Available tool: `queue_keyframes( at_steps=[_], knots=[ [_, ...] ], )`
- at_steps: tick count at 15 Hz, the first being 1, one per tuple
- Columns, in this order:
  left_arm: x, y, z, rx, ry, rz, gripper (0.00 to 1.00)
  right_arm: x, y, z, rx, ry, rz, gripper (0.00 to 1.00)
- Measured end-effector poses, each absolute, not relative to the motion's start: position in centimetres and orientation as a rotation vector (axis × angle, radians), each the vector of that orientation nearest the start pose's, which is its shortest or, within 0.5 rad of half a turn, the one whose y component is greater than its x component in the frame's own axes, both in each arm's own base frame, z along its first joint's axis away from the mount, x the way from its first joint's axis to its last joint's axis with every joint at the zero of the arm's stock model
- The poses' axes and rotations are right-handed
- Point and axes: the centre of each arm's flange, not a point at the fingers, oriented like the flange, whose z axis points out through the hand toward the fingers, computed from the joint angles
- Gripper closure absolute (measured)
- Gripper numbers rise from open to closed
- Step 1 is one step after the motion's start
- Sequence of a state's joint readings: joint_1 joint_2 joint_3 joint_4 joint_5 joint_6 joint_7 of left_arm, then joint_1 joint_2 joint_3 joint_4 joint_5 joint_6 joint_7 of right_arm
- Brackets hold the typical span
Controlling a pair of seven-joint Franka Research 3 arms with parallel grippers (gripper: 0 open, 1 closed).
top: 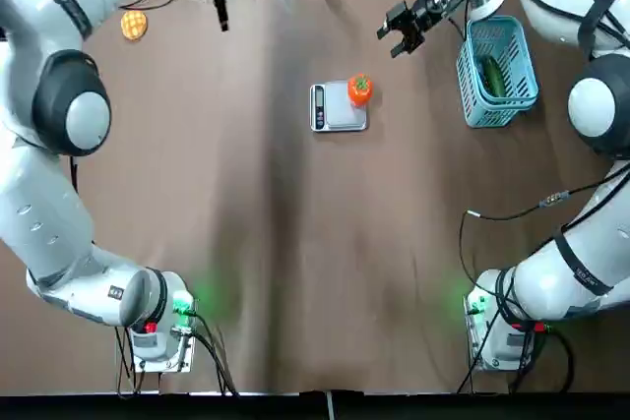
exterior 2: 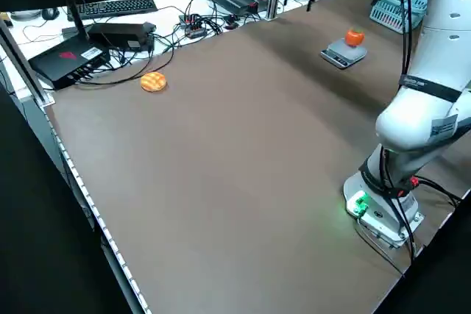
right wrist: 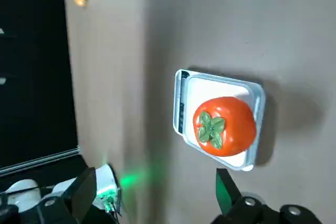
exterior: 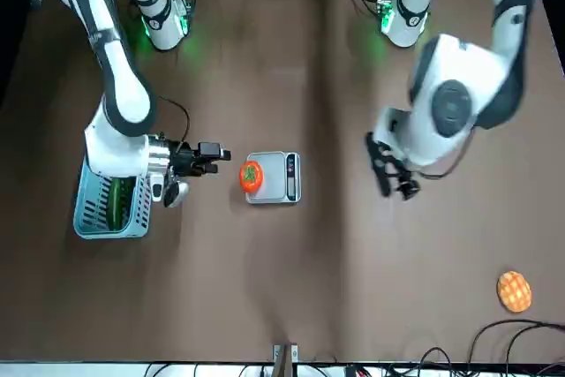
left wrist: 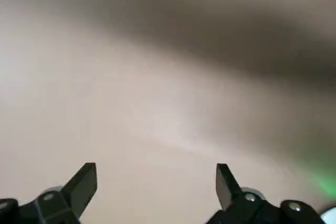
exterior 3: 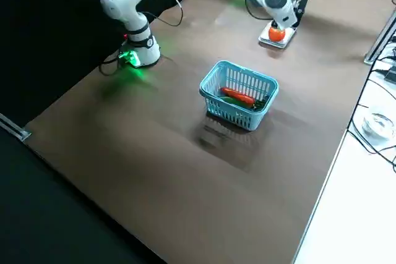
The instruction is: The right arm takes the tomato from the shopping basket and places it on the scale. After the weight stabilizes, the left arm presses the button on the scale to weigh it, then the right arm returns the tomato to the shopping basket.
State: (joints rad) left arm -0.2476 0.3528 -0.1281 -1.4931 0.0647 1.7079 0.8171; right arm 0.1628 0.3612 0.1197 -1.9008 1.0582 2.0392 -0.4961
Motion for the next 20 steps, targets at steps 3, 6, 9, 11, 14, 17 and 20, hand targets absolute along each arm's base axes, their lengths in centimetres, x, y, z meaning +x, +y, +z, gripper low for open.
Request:
queue_keyframes(
  at_steps=[3,6,9,11,14,17,20],
  knots=[
    [61.4,-15.4,47.9,-2.773,1.484,0.308,0.0,57.8,21.0,28.2,-2.134,-0.167,0.103,0.0],
    [60.6,-9.8,51.1,-2.85,1.326,0.349,0.0,57.2,20.8,24.3,-2.057,-0.153,0.045,0.0],
    [59.7,-5.5,52.8,-2.876,1.214,0.394,0.0,56.6,20.7,20.7,-2.003,-0.159,-0.019,0.0],
    [59.5,-4.0,53.1,-2.907,1.113,0.416,0.0,56.5,20.8,19.3,-1.98,-0.147,-0.043,0.0],
    [59.2,-2.4,53.3,-2.982,0.825,0.432,0.0,56.3,20.6,17.5,-1.974,-0.141,-0.09,0.0],
    [58.6,-2.6,54.7,-3.019,0.546,0.4,0.0,56.3,20.6,16.9,-1.985,-0.141,-0.107,0.0],
    [57.6,-3.1,57.0,-3.034,0.271,0.336,0.0,56.1,21.0,16.5,-1.993,-0.137,-0.112,0.0]
  ],
)
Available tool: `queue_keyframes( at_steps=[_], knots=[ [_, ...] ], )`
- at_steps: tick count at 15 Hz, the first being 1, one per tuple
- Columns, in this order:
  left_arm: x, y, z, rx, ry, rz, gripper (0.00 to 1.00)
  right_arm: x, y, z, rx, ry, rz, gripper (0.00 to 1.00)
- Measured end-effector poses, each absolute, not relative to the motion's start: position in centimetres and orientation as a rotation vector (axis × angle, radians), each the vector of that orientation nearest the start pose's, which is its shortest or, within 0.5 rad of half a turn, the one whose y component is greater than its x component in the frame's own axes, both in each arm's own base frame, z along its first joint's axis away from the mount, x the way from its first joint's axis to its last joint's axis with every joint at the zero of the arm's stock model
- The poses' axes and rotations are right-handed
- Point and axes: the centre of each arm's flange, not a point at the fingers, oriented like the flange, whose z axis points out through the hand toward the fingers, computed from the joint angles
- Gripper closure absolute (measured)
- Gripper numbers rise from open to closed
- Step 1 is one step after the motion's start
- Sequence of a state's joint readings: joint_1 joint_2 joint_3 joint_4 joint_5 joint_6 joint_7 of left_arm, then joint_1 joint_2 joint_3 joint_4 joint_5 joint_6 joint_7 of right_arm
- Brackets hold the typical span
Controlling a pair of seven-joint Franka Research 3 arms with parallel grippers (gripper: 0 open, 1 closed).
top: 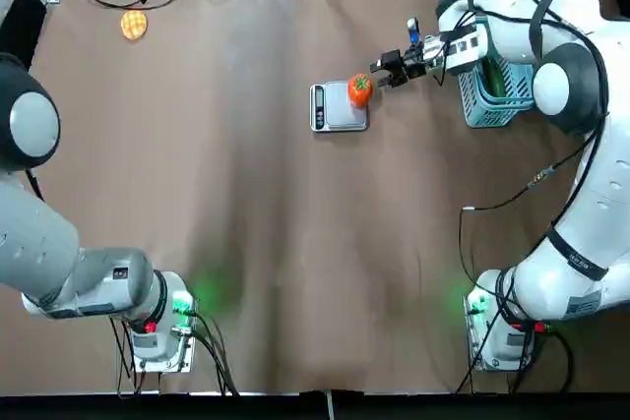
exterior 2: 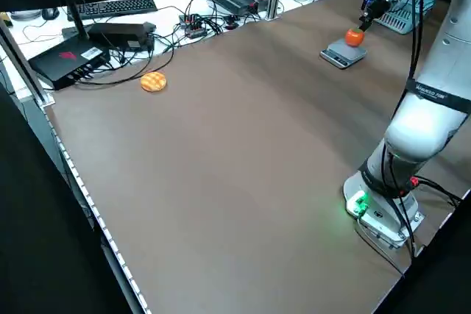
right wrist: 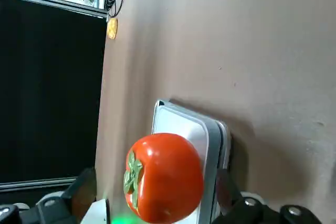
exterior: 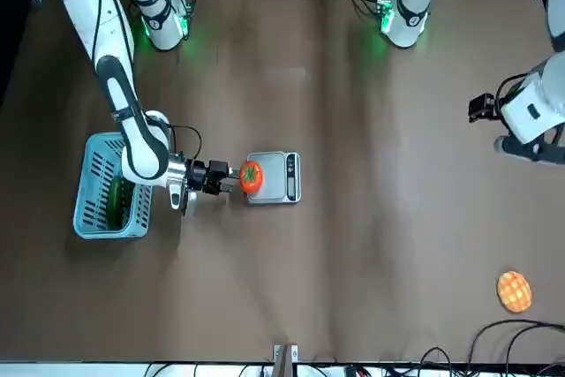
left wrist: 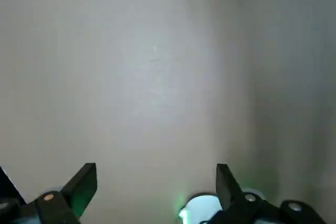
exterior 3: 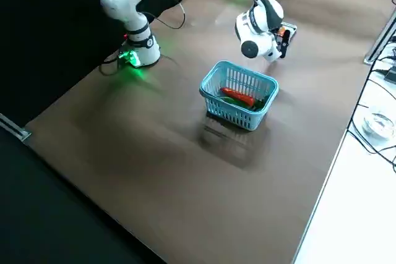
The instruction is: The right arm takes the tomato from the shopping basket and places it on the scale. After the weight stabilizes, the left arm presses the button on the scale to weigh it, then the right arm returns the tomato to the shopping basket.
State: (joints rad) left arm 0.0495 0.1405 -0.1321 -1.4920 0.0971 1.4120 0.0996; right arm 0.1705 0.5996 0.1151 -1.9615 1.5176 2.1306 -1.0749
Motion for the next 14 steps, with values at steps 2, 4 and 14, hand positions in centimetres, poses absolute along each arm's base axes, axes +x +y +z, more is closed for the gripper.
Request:
queue_keyframes(
  at_steps=[2,4,14],
  knots=[
    [57.2,-3.4,57.8,-3.034,0.122,0.312,0.0,55.9,21.4,16.2,-1.988,-0.129,-0.108,0.0],
    [57.0,-3.4,58.1,-3.027,-0.029,0.298,0.0,55.7,21.7,15.7,-1.991,-0.128,-0.103,0.0],
    [53.3,0.3,62.7,-3.086,-0.354,0.165,0.0,55.1,22.4,14.6,-1.992,-0.135,-0.08,0.0]
  ],
)
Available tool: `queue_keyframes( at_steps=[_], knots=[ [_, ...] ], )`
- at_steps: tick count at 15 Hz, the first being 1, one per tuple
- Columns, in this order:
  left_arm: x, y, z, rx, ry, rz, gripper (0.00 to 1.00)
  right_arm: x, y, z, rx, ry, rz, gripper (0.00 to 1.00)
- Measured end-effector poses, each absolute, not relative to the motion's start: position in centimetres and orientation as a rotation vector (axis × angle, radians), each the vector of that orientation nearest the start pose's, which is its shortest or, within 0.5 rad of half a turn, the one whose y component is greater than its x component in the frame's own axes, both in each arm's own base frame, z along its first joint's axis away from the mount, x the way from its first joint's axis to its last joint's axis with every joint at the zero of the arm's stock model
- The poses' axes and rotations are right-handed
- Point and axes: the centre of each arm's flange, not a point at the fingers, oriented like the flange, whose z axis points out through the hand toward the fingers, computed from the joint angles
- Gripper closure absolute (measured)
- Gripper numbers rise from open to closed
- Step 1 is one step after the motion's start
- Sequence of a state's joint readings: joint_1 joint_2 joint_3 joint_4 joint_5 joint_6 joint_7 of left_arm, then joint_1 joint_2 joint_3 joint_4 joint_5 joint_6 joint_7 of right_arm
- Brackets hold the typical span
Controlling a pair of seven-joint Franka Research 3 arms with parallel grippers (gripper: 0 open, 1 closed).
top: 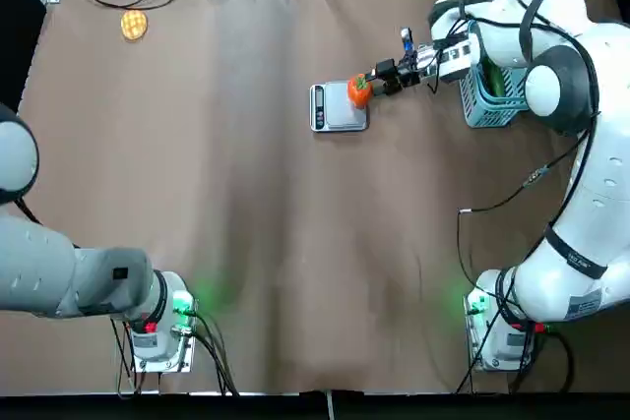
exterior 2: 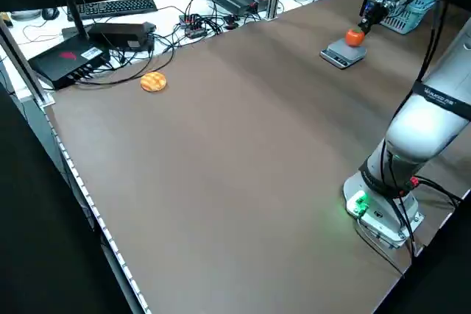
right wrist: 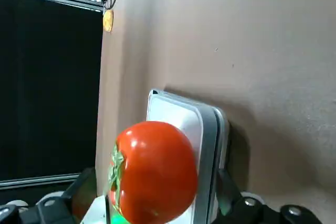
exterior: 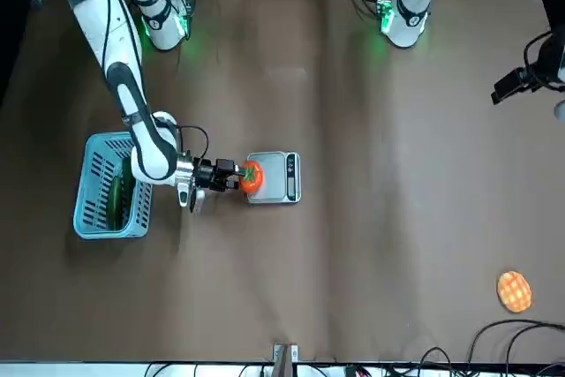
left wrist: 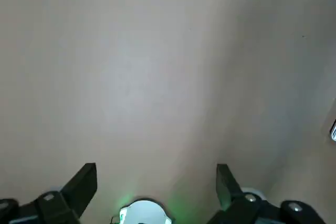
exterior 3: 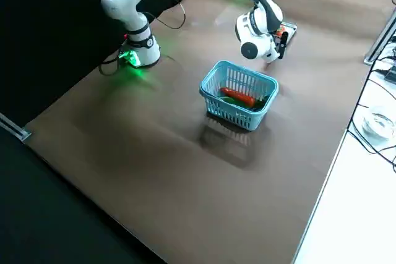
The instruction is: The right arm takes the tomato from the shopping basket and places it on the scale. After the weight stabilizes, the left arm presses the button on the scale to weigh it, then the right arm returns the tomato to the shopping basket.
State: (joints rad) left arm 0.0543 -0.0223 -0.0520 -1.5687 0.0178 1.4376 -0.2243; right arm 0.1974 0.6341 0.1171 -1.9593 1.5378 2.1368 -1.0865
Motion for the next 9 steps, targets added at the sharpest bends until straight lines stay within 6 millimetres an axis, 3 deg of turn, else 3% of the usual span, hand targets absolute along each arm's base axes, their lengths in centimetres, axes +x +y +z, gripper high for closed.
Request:
queue_keyframes(
  at_steps=[3,9],
  knots=[
    [51.62,1.05,63.13,-3.096,-0.359,0.135,0.0,54.86,22.75,14.32,-1.992,-0.137,-0.07,0.0],
    [51.42,0.94,62.67,-3.096,-0.343,0.154,0.0,54.55,23.47,14.24,-1.991,-0.149,-0.061,0.0]
  ],
)
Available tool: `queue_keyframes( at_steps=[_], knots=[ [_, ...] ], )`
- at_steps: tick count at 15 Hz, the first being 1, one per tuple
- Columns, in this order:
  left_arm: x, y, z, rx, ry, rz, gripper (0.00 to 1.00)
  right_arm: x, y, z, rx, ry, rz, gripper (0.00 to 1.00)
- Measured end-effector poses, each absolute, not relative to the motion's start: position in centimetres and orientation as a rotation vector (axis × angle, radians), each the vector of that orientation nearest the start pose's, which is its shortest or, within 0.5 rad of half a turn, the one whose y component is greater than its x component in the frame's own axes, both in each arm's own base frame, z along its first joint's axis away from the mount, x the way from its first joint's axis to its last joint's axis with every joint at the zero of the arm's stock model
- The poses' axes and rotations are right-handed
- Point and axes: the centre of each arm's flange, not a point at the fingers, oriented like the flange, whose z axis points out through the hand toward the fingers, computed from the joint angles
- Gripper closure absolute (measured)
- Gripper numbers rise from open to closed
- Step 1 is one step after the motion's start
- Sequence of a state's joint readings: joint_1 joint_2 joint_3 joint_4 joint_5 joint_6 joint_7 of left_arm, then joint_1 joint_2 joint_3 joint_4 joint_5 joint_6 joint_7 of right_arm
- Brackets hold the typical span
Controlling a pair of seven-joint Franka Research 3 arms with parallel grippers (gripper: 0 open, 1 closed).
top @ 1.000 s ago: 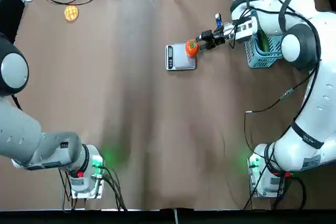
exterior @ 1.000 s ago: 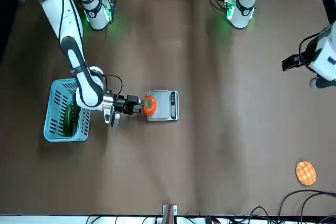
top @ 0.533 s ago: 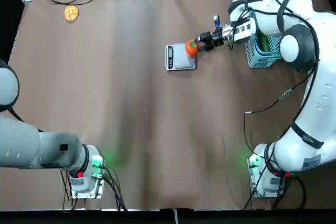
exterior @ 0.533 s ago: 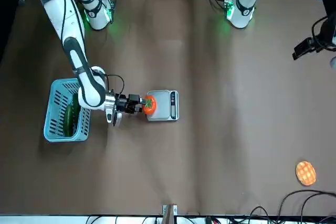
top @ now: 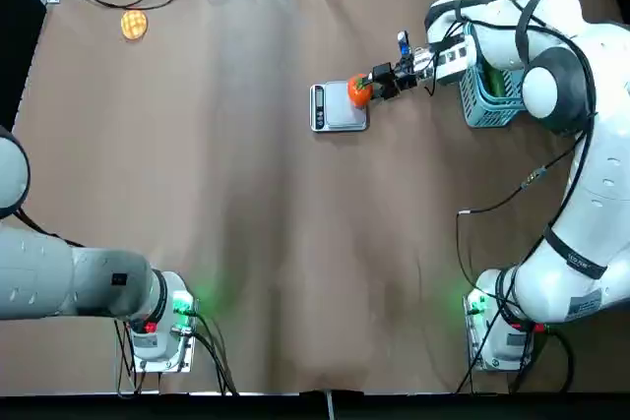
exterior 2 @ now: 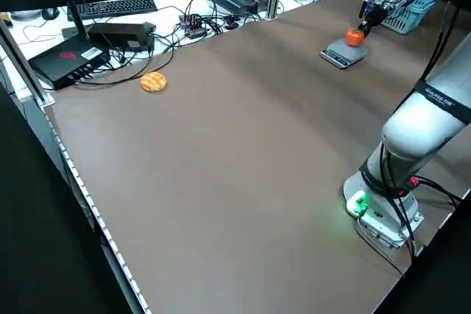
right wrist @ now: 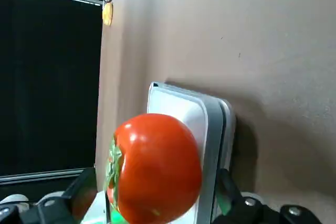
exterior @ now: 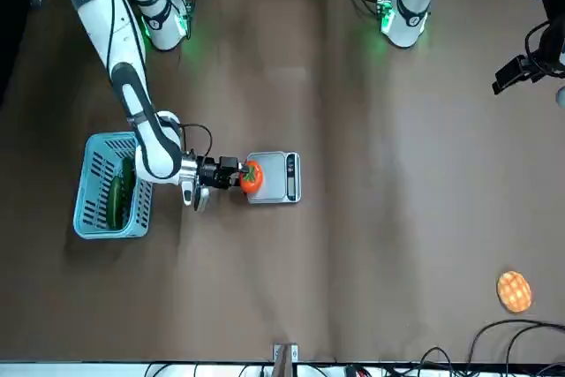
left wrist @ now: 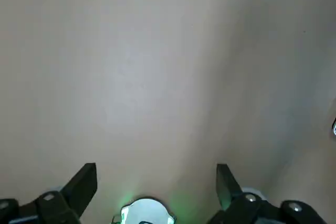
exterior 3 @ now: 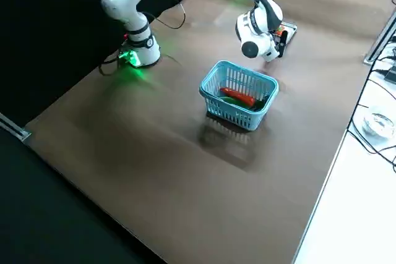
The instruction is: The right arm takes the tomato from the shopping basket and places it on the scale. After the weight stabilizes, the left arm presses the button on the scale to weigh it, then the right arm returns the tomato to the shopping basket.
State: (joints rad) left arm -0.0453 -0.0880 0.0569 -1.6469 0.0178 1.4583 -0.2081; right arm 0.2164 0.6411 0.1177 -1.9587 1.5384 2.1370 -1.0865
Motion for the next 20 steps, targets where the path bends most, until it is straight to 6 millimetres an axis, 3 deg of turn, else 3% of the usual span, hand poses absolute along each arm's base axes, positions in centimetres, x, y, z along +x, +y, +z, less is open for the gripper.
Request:
queue_keyframes(
  at_steps=[14,15,17,20],
  knots=[
    [51.4,0.5,62.6,-3.097,-0.33,0.157,0.0,54.3,24.1,13.1,-1.989,-0.142,-0.043,0.02],
    [51.4,0.5,62.6,-3.097,-0.33,0.158,0.0,54.3,24.1,13.2,-1.988,-0.143,-0.045,0.04],
    [51.4,0.5,62.5,-3.097,-0.33,0.158,0.0,54.5,24.4,13.6,-1.971,-0.151,-0.047,0.22],
    [51.4,0.5,62.6,-3.098,-0.322,0.156,0.0,54.7,24.4,13.7,-1.973,-0.152,-0.053,0.26]
  ],
)
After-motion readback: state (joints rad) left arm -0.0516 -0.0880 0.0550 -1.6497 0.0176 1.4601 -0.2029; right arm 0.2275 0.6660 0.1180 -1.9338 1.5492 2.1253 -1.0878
